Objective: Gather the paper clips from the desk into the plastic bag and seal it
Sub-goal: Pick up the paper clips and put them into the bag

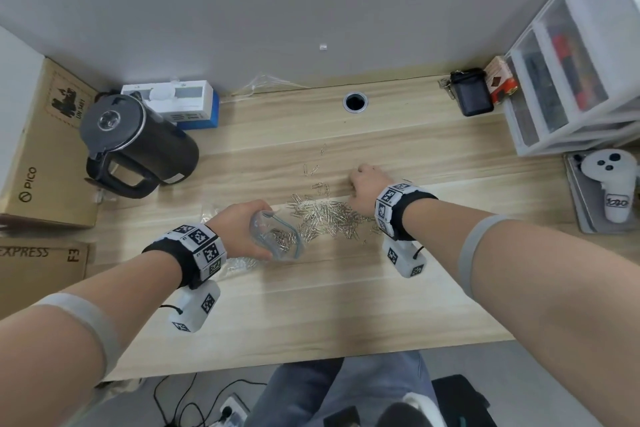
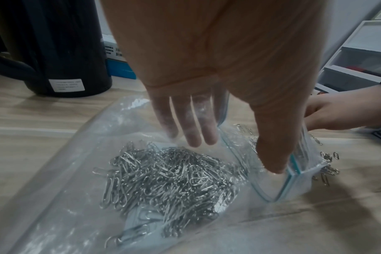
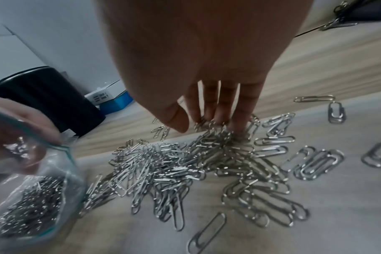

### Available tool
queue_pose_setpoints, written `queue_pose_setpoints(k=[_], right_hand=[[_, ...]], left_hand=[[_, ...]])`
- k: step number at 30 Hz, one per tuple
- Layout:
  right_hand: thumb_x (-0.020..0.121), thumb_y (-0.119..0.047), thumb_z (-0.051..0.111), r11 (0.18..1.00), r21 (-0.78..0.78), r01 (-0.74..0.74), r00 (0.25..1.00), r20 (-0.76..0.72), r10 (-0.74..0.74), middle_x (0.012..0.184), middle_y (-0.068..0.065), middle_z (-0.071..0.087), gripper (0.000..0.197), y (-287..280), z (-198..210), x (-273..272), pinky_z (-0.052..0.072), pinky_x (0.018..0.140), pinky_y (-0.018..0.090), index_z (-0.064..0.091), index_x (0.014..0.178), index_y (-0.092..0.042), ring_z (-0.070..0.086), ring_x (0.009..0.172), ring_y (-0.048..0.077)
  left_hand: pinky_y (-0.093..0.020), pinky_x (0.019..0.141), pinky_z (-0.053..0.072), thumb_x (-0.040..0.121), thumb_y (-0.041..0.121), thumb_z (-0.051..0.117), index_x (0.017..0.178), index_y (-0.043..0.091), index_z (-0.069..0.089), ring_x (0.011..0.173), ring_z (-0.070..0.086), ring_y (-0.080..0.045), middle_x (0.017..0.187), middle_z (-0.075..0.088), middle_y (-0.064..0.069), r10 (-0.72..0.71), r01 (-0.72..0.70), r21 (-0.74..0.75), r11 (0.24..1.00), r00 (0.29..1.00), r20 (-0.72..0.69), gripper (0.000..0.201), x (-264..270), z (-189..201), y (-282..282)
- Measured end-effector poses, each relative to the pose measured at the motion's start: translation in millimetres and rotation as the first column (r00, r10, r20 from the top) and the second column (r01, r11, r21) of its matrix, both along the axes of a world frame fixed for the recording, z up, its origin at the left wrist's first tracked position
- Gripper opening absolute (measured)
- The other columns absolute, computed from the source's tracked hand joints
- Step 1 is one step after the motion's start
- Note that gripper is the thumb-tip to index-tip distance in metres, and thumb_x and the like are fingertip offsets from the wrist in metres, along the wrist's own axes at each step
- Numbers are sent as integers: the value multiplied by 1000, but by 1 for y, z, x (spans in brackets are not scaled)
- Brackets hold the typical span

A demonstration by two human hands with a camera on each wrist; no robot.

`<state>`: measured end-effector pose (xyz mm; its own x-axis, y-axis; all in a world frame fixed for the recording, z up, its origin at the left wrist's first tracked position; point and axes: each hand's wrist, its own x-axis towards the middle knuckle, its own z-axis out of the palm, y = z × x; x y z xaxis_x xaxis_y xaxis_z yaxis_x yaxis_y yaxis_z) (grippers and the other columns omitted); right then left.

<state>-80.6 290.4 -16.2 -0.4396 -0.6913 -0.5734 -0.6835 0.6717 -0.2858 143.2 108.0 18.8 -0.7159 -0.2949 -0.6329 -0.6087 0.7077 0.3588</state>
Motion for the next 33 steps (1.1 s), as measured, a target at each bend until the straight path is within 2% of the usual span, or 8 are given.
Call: queue_pose_setpoints(k=[3,9,14,20,24,27,30,33], right_hand=[[90,-21,55,999,-45,-5,999,47,7,125,9,54,35,5,3,6,52,92,37,59,123,-11,59,107,28],[85,-28,64,973,-11,231,967,-111,-231,131,12,45,55,33,9,-14,48,99,42,45,134,-10,47,120,30],[84,-61,62,944,135,301,941,-205,-270,138,19,40,86,48,3,-17,36,108,44,37,138,1,38,129,35],[83,-19,64,968,51,248,969,-15,-247,132,13,42,56,39,-5,11,47,102,43,46,135,-7,44,124,31],[82,-10,63,969,-9,248,968,50,-247,133,9,43,56,32,0,12,50,97,41,47,136,-12,53,118,28],[73,-12,72,975,59,216,976,-40,-214,130,10,41,69,36,0,4,50,97,42,42,136,-14,47,118,28],[55,-21,85,975,216,52,986,-164,-16,125,13,38,95,45,-2,2,51,93,42,34,135,-14,44,114,30],[57,-9,86,980,199,-4,993,-118,28,130,14,36,103,52,-7,5,50,95,39,28,142,-12,42,120,30]], left_hand=[[-36,88,54,54,44,91,127,29,53,100,61,-16,111,61,6,-8,8,-1,1000,1000,2,83,-1,1,2],[-36,89,54,51,46,91,125,31,54,102,60,-16,113,60,8,-4,4,-6,1000,1000,-9,84,0,2,5],[-33,84,55,48,47,89,125,30,54,98,61,-14,108,61,9,21,-21,-1,1000,1000,-16,85,3,1,6],[-32,85,54,53,43,91,125,30,55,100,61,-14,111,61,9,25,-25,1,1000,1000,-12,82,5,-1,8],[-36,87,55,51,45,90,123,30,55,101,61,-14,113,62,9,31,-31,2,1000,999,-15,82,5,0,8],[-36,88,56,49,47,89,123,31,55,101,61,-14,114,62,9,35,-35,7,999,999,-14,83,4,0,7],[-37,87,56,52,44,91,124,30,55,101,62,-15,112,62,8,40,-40,5,999,999,-17,81,4,-1,7],[-35,86,55,53,44,91,124,30,55,99,61,-14,109,61,9,42,-42,-2,999,999,-21,81,6,-3,8]])
